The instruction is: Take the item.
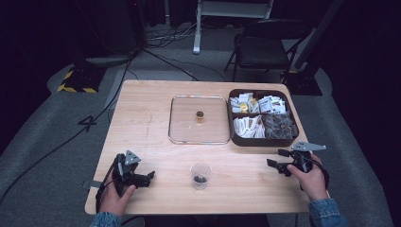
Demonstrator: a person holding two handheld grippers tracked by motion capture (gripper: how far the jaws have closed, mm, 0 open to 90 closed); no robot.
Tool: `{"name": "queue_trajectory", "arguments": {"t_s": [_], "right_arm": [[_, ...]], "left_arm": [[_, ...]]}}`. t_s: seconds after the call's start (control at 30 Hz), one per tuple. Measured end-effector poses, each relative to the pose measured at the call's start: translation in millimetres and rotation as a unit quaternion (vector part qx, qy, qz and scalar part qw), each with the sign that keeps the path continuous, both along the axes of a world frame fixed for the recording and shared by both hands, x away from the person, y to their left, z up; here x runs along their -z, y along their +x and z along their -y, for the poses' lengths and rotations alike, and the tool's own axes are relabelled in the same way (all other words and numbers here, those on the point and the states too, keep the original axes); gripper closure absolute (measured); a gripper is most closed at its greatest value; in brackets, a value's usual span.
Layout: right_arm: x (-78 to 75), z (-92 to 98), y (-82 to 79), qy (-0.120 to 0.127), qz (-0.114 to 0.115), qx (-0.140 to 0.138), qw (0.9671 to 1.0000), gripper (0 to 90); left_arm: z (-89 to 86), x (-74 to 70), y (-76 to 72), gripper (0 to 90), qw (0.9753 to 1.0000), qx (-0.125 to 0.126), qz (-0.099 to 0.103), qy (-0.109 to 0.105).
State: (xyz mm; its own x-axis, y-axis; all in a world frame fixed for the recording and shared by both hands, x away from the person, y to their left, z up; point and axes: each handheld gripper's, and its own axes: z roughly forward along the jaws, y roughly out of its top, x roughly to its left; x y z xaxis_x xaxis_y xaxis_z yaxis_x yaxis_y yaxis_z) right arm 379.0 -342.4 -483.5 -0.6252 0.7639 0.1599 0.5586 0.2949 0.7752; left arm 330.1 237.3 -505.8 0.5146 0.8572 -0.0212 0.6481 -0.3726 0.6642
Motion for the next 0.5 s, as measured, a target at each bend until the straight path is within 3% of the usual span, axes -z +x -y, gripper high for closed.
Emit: {"name": "queue_trajectory", "arguments": {"t_s": [0.33, 0.5], "right_arm": [[18.6, -4.3, -3.7, -0.040, -0.001, 0.016, 0.9991, 16.5], [19.5, -8.4, -5.6, -0.057, 0.008, 0.012, 0.9982, 16.0]], "left_arm": [[0.0, 0.1, 0.0, 0.1, 1.0000, 0.000, 0.001, 0.000], [0.1, 0.0, 0.0, 0.1, 1.0000, 0.000, 0.000, 0.000]]}}
